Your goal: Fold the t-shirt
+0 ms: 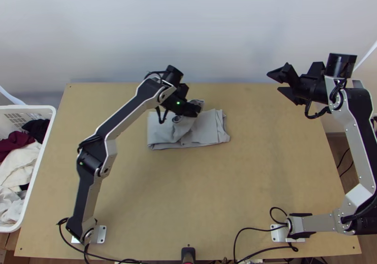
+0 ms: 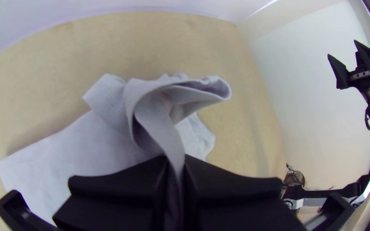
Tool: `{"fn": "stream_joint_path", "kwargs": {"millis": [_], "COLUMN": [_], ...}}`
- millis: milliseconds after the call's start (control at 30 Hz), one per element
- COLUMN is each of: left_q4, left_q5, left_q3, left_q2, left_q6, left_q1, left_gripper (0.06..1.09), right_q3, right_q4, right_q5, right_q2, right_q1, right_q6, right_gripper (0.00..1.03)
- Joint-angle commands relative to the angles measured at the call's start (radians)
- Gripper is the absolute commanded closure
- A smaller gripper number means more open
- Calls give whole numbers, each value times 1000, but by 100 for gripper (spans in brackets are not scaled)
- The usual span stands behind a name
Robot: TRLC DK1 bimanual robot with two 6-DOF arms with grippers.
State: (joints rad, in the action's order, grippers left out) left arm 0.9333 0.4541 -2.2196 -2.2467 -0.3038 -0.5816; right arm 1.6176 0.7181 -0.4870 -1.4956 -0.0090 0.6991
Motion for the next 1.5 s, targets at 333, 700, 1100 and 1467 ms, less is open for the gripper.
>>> {"fn": "stream_joint_path", "kwargs": {"millis": [333, 700, 1100, 1467], "left_q4": [-243, -214, -136, -113], "left_q5": [3, 1, 0, -12], "left_q3": [-52, -46, 20, 34], "left_q2": [13, 113, 223, 285], "left_q6": [-166, -159, -120, -113], "left_q1": [-86, 63, 180, 272], "left_gripper": [10, 10, 10, 10], "right_q3": [-226, -355, -229, -174], "right_q4": [-121, -175, -143, -161], "right_q5": [2, 13, 169, 169], "right_q2": [37, -52, -298, -465], "right_q1": [49, 222, 409, 397], "right_q6": [-7, -55, -153, -225], "right_gripper": [5, 5, 5, 5]}}
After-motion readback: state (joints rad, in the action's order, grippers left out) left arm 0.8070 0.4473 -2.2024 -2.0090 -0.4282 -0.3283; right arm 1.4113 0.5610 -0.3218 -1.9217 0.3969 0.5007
